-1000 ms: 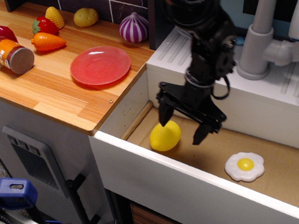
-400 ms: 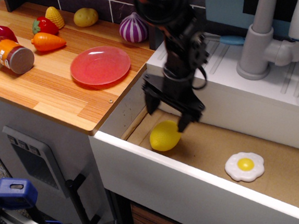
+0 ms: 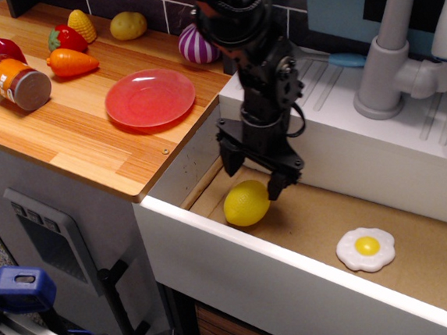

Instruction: Put lemon on plate

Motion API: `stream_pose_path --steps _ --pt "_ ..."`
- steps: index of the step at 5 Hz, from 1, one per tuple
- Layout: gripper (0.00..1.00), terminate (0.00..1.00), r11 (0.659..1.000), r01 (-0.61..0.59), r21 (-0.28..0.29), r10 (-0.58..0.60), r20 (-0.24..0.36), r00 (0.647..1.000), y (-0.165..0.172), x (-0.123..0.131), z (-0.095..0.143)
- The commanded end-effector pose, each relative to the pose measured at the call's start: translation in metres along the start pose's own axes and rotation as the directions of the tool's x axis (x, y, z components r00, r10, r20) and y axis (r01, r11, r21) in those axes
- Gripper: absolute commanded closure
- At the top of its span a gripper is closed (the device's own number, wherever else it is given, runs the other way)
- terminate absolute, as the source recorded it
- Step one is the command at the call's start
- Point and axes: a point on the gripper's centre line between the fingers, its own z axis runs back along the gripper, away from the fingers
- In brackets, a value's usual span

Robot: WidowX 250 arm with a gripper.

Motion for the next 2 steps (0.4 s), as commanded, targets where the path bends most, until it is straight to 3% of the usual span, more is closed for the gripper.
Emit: stream_pose_path --steps 1,2 --pt "0.0 0.0 1.0 -0.011 -0.007 0.011 0.018 1.0 0.0038 -0.0037 0.0001" --pt "0.0 0.0 1.0 -0.015 -0.025 0.016 0.028 0.999 0.0045 -0.012 -0.0054"
